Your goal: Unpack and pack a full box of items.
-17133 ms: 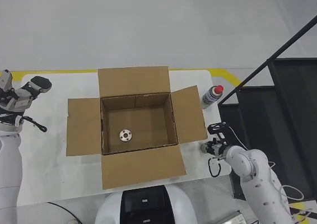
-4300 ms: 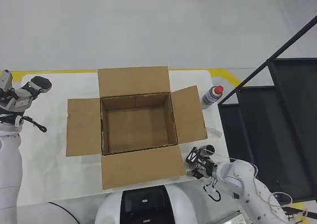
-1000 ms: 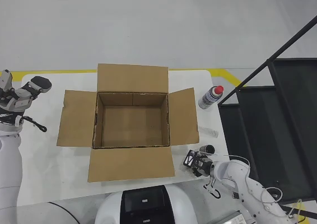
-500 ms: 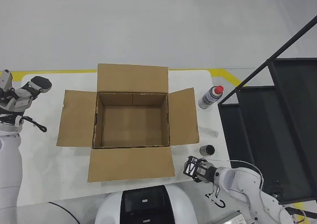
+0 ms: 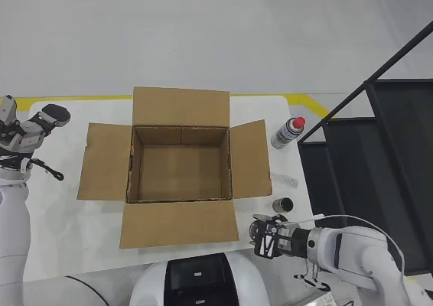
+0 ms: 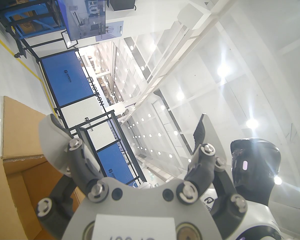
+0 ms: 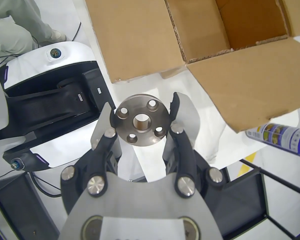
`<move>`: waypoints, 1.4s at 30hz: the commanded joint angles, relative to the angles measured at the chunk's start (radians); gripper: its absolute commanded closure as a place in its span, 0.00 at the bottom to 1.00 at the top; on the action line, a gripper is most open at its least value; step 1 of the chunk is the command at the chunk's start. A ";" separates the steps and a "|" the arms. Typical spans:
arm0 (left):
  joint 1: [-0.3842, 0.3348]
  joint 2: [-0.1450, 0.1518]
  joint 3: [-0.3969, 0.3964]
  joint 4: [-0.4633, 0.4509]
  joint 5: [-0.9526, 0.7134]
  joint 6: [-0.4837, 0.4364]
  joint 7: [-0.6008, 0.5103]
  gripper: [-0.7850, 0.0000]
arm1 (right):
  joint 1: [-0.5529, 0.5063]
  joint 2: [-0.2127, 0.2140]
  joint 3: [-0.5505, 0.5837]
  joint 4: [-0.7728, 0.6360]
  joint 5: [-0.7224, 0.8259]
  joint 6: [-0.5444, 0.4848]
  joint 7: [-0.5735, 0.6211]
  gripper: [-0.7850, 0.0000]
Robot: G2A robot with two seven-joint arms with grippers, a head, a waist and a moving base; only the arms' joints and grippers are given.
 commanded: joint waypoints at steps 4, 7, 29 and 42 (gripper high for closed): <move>0.000 0.000 0.000 0.000 0.000 0.000 0.000 0.00 | 0.146 0.001 -0.068 0.000 0.097 0.021 0.086 1.00; 0.000 0.000 0.000 0.000 0.000 0.000 0.000 0.00 | 0.235 -0.001 -0.131 0.000 0.167 0.054 0.176 1.00; 0.000 0.000 0.000 0.000 0.000 0.000 0.000 0.00 | 1.059 -0.116 -0.725 0.584 0.399 0.362 0.422 1.00; 0.000 0.000 0.000 0.000 0.000 0.000 0.000 0.00 | 1.256 -0.244 -0.984 0.938 0.313 0.489 0.258 1.00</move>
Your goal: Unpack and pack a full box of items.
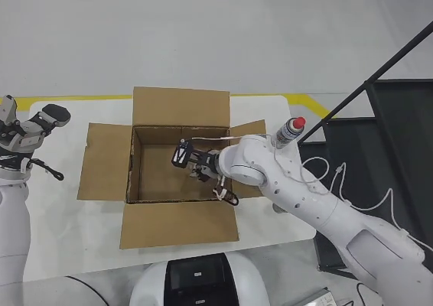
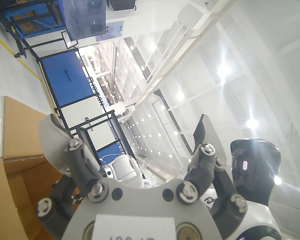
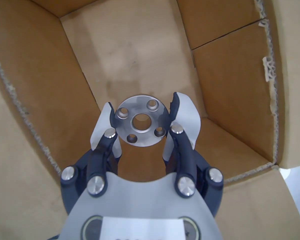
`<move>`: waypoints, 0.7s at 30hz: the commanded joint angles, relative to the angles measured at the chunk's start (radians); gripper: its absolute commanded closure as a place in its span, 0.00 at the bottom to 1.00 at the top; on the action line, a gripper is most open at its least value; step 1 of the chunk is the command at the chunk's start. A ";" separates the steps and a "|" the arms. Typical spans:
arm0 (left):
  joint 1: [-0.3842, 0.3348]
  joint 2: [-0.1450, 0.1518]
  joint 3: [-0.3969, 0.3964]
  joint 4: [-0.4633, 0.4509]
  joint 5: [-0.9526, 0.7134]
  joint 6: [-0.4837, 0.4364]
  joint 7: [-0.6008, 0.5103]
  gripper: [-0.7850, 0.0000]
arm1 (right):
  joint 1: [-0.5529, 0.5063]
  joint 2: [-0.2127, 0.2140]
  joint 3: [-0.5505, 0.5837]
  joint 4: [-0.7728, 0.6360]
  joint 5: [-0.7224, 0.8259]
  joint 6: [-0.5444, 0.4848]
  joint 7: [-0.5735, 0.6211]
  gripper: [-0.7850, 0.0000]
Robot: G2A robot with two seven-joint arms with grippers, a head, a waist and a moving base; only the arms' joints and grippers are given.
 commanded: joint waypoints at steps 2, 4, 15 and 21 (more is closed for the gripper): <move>0.000 0.000 0.000 0.000 0.000 0.000 0.000 0.00 | 0.028 -0.027 -0.037 0.076 -0.001 0.012 -0.034 1.00; 0.000 0.000 0.000 0.000 0.000 0.000 0.000 0.00 | 0.044 -0.046 -0.060 0.125 0.003 0.018 -0.051 1.00; 0.000 0.000 0.000 0.000 0.000 0.000 0.000 0.00 | 0.087 -0.118 -0.128 0.268 0.012 0.008 -0.078 0.00; 0.000 0.000 0.000 0.000 0.000 0.000 0.000 0.00 | 0.026 -0.079 -0.059 0.101 0.006 -0.051 -0.061 0.00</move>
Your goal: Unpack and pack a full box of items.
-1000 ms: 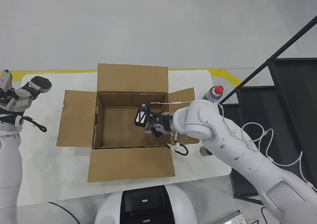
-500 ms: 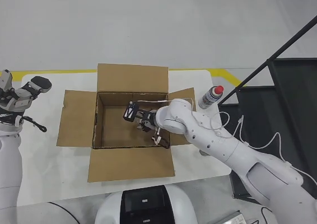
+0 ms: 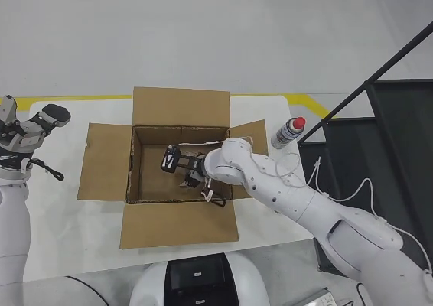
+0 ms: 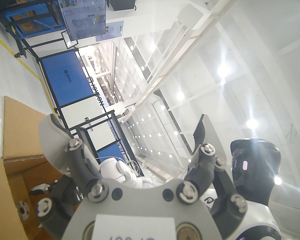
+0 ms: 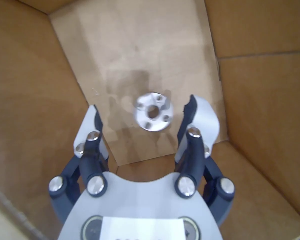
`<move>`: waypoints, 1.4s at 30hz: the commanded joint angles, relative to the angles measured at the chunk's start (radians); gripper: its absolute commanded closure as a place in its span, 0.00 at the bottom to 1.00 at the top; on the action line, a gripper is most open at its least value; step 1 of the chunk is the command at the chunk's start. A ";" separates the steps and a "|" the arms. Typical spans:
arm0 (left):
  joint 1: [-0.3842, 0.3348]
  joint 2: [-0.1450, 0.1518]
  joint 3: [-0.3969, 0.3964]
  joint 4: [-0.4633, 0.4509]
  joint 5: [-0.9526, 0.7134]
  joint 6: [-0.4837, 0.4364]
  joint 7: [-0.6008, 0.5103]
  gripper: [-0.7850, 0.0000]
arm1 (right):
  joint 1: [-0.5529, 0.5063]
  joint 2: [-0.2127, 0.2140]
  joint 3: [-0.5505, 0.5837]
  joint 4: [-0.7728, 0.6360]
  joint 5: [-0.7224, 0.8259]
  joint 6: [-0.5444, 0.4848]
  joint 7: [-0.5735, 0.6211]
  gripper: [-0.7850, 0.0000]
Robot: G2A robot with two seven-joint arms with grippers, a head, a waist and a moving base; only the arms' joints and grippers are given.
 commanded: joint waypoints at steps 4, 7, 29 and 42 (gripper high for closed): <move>0.000 0.000 0.000 0.000 0.000 0.000 0.000 0.00 | -0.144 0.082 0.144 -0.312 -0.031 -0.039 0.076 0.00; 0.000 0.000 0.000 0.000 0.000 0.000 0.000 0.00 | -0.292 0.142 0.282 -0.561 -0.041 -0.078 0.149 0.00; 0.000 0.000 0.000 0.000 0.000 0.000 0.000 0.00 | -1.201 0.285 1.333 -0.851 0.090 -0.418 -0.208 0.00; 0.000 0.000 0.000 0.000 0.000 0.000 0.000 0.00 | -1.094 0.278 1.124 -0.504 -0.206 -0.325 -0.304 0.00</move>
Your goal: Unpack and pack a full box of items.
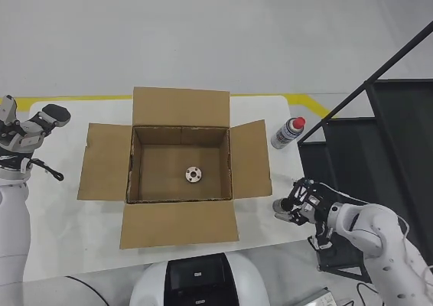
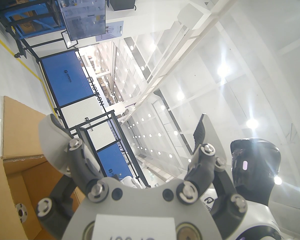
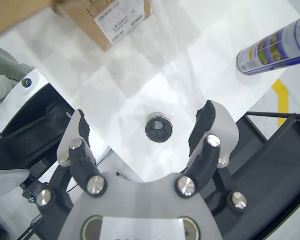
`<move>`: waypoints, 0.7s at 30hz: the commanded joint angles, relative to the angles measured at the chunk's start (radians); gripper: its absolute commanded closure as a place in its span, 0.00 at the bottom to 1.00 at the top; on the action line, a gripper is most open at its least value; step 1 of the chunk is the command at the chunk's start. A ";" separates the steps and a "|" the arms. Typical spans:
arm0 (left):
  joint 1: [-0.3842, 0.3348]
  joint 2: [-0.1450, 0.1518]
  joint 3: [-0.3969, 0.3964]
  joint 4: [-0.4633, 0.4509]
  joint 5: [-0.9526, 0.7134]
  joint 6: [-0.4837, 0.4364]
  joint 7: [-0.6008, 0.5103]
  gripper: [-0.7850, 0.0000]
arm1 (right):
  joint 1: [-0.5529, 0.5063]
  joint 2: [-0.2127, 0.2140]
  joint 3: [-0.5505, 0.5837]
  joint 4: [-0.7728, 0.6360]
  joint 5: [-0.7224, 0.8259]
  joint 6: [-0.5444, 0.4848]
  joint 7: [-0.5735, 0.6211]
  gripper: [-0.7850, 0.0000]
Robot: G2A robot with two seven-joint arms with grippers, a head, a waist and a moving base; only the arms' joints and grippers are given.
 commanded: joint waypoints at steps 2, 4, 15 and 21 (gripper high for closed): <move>0.000 0.000 0.000 0.000 0.000 0.000 0.000 0.00 | 0.059 -0.004 -0.057 0.092 -0.047 0.040 -0.012 0.00; 0.000 0.000 0.000 0.000 0.000 0.000 0.000 0.00 | 0.099 -0.006 -0.096 0.156 -0.055 0.049 -0.008 0.00; 0.000 0.000 0.000 0.000 0.000 0.000 0.000 0.00 | 0.219 -0.010 -0.181 0.327 -0.062 0.068 0.035 0.00; 0.000 0.000 0.000 0.000 0.000 0.000 0.000 0.00 | 0.211 -0.007 -0.189 0.330 -0.088 0.088 0.035 0.93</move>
